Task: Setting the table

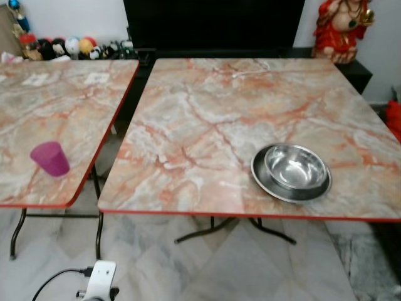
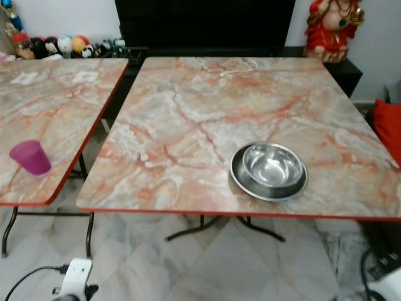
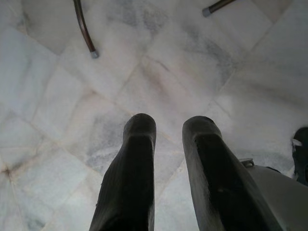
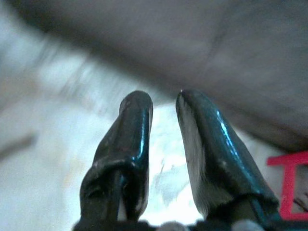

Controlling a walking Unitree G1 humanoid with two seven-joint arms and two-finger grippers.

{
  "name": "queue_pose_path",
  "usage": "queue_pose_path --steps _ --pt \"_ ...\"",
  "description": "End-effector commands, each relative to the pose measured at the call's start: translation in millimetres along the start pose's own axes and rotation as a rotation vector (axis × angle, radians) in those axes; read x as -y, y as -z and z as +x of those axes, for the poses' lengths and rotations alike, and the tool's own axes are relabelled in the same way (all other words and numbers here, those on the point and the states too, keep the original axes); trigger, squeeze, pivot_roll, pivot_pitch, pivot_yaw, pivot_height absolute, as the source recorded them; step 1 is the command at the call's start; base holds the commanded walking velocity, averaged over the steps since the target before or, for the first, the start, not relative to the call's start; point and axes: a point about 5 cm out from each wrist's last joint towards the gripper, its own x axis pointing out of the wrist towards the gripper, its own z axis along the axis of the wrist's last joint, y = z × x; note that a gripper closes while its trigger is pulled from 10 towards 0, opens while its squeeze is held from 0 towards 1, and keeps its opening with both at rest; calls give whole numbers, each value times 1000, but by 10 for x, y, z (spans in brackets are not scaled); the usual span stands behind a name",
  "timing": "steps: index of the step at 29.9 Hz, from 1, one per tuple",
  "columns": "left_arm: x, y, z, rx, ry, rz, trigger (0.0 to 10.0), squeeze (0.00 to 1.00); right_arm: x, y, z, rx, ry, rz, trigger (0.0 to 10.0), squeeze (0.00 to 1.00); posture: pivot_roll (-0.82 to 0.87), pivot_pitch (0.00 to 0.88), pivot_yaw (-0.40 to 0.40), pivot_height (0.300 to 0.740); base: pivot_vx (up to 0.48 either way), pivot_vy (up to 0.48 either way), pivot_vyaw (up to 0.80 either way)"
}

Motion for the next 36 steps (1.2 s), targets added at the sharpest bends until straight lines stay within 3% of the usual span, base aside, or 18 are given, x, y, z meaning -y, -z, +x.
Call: queue_pose_path --steps 1,2,3,6,9,11,14,16,17,30,34,36 --pt "-35 39 -9 -15 -21 -18 10000 0 -198 233 -33 -105 -126 -85 10000 0 24 0 -24 740 0 0 0" --pt "-35 39 -9 -15 -21 -18 10000 0 -198 233 -33 -105 -126 -85 10000 0 24 0 -24 740 0 0 0" --pt "-45 28 -8 -12 -25 -23 10000 0 -297 319 -50 -135 -205 -165 10000 0 25 0 -29 740 0 0 0" --pt "-70 11 -6 -9 -33 -28 10000 0 -497 530 -134 -216 -377 -290 10000 0 26 0 -24 740 0 0 0" --pt "-83 10 -7 -10 -36 -27 10000 0 -560 588 -161 -223 -425 -341 10000 0 32 0 -17 740 0 0 0" --pt "-103 14 -10 -13 -39 -24 10000 0 -627 746 -253 -260 -551 -473 10000 0 20 0 -2 740 0 0 0" --pt "-114 21 -13 -18 -39 -14 10000 0 -621 933 -366 -315 -648 -562 10000 0 16 0 8 740 0 0 0" --pt "-110 27 -14 -19 -33 -6 10000 0 -499 1136 -448 -341 -718 -714 10000 0 32 0 6 740 0 0 0" --pt "-109 30 -15 -19 -32 -6 10000 0 -462 1183 -466 -350 -730 -744 10000 0 35 0 4 740 0 0 0" --pt "-53 110 -30 -27 -19 -15 10000 0 -248 1387 -549 -401 -774 -706 10000 0 35 0 -2 740 0 0 0" --pt "-50 109 -29 -27 -19 -30 10000 0 -301 1379 -578 -390 -806 -690 10000 0 37 0 -4 740 0 0 0" --pt "-49 111 -29 -30 -22 -39 10000 0 -400 1345 -608 -360 -850 -710 10000 0 39 0 -5 740 0 0 0"
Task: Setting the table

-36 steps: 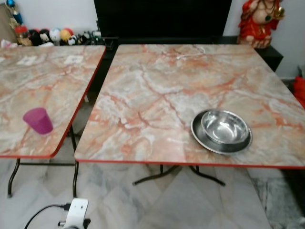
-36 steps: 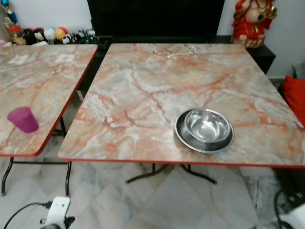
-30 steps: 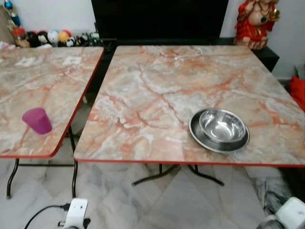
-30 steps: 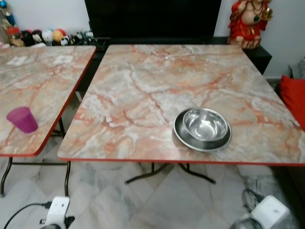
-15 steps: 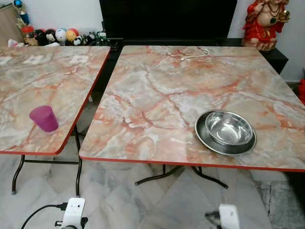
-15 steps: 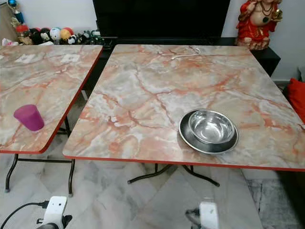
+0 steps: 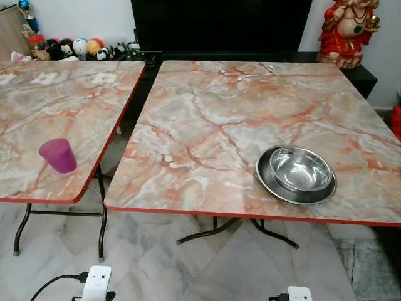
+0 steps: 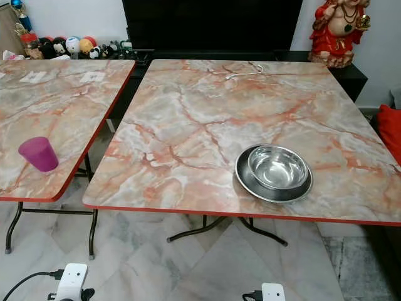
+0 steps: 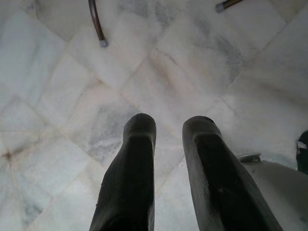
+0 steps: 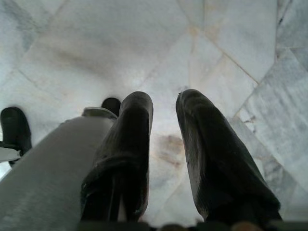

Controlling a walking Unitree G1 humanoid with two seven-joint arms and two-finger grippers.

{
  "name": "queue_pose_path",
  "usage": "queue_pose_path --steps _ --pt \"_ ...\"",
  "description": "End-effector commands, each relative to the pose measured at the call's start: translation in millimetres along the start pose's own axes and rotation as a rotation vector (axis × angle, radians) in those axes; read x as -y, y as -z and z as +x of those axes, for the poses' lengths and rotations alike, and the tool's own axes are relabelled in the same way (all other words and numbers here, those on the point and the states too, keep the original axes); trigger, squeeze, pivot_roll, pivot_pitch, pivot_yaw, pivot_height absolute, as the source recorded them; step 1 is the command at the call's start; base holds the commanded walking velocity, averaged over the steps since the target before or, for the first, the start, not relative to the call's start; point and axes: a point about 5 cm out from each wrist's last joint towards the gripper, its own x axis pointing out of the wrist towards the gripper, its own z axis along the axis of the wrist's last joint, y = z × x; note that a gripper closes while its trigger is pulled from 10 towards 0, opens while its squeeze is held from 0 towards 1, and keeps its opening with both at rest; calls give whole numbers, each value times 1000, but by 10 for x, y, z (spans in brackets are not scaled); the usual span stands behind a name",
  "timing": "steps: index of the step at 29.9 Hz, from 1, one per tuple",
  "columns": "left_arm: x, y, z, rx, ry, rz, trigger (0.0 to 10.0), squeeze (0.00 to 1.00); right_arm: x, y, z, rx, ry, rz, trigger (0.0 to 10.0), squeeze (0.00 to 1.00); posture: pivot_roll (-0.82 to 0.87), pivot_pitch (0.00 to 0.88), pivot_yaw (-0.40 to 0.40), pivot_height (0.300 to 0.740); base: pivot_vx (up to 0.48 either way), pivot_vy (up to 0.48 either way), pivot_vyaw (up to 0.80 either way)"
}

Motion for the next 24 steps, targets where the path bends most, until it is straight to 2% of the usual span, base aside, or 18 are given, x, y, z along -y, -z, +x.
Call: queue_pose_path --steps 1,8,24 --pt "9 26 -2 -15 2 -16 10000 0 -57 -76 9 31 -27 -23 10000 0 39 0 -5 740 0 0 0" --pt "12 23 1 -21 2 -13 10000 0 -122 -157 18 54 -53 -15 10000 0 41 0 -8 740 0 480 746" --pt "38 6 6 -13 7 -15 10000 0 -89 18 -5 2 -50 -7 10000 0 46 0 -8 740 0 480 0"
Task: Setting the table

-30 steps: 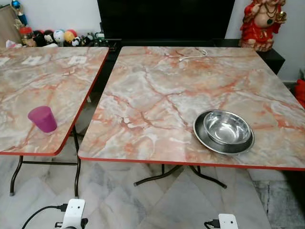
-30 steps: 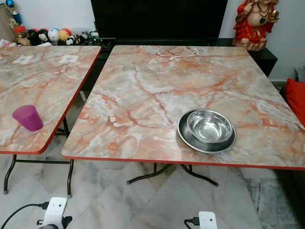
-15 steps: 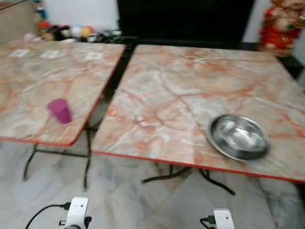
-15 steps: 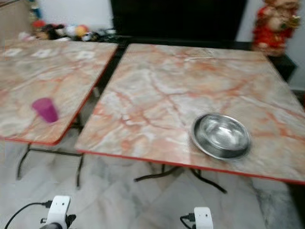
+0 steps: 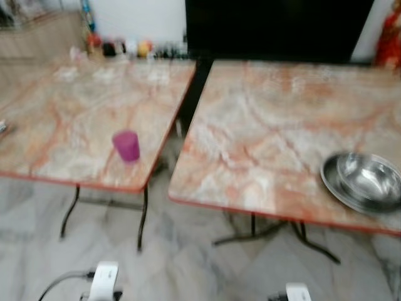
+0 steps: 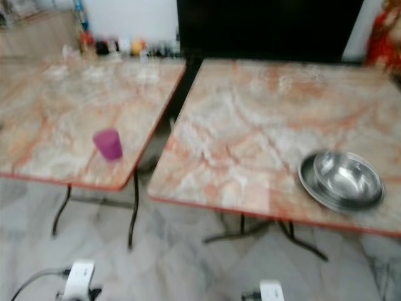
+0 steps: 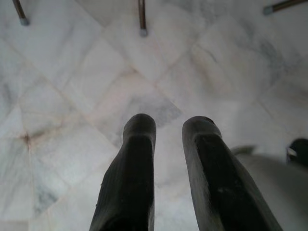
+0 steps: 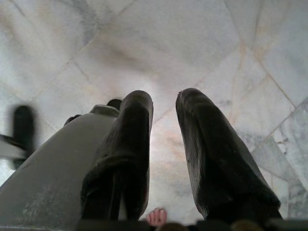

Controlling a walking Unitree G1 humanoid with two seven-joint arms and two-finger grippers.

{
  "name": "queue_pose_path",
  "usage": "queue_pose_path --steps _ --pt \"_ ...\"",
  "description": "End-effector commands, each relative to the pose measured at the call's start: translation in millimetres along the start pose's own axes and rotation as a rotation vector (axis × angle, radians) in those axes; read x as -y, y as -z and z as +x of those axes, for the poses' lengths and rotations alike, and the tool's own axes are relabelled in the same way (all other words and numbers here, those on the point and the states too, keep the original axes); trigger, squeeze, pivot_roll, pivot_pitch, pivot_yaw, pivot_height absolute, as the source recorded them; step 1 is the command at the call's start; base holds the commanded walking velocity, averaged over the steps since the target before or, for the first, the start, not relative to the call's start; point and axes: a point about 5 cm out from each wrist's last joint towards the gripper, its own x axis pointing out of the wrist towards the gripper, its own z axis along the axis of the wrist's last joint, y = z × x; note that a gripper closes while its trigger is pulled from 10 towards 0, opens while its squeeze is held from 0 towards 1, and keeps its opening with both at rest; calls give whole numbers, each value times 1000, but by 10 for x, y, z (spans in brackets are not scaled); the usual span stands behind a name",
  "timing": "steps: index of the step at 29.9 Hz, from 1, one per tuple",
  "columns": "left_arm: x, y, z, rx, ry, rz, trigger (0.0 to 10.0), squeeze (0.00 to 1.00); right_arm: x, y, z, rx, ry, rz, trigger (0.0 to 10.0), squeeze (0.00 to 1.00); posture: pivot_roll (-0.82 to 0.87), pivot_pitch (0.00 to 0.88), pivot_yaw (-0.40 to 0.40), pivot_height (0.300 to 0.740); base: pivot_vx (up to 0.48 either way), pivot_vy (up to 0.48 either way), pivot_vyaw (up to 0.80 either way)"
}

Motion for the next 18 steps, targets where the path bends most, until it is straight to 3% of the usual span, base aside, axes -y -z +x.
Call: queue_pose_path --steps 1,18 --pt "-92 65 -23 -18 -25 -1 10000 0 -94 -46 6 13 -26 10 10000 0 46 0 -8 740 0 480 0" --pt "-131 100 -35 -30 -35 -8 10000 0 -40 -48 8 13 -35 27 10000 0 63 0 -8 740 0 480 0"
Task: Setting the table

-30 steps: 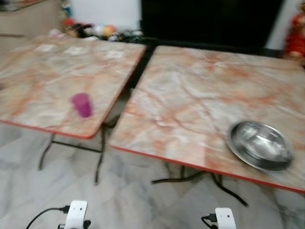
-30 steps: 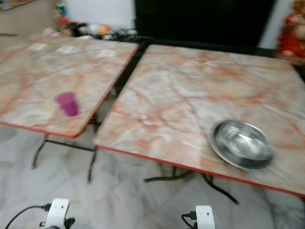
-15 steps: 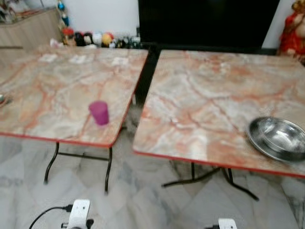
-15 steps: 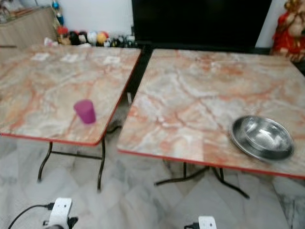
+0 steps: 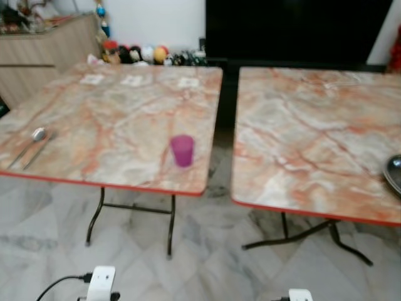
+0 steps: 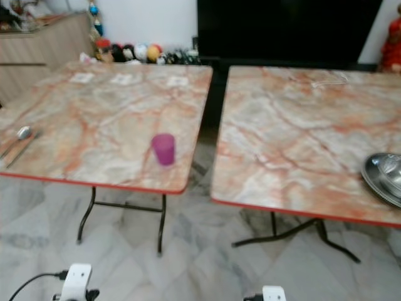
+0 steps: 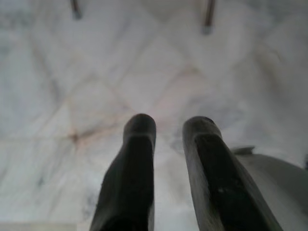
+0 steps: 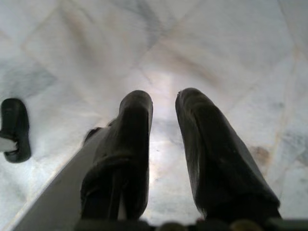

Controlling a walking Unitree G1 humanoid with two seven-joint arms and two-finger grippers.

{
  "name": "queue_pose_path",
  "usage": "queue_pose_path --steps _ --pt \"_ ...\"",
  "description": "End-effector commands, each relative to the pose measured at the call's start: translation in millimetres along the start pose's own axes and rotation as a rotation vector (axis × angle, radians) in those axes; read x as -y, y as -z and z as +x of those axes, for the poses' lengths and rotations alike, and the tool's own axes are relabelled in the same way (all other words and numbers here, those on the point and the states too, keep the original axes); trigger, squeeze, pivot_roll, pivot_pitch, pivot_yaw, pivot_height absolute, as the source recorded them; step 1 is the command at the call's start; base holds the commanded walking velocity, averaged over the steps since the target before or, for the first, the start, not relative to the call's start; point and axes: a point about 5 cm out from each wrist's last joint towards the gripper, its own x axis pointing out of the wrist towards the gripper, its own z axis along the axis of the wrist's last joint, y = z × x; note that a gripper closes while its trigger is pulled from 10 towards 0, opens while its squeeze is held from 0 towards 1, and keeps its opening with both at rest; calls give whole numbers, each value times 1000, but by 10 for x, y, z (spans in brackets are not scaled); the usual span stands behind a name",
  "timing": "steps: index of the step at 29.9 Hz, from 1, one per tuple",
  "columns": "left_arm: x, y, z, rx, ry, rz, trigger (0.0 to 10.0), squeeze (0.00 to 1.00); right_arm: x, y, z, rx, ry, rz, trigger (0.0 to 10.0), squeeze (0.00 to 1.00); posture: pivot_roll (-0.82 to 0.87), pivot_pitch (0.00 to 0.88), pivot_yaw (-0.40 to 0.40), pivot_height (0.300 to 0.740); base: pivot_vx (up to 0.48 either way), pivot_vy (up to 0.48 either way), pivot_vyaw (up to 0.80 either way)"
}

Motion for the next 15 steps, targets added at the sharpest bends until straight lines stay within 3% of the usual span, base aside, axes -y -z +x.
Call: queue_pose_path --steps 1,15 --pt "-44 47 -13 -16 -14 -9 10000 0 -45 -40 7 12 -18 4 10000 0 63 0 -8 740 0 480 0" --pt "-77 40 -14 -18 -18 -17 10000 0 -62 -61 13 6 -18 -5 10000 0 57 0 -7 740 0 480 0"
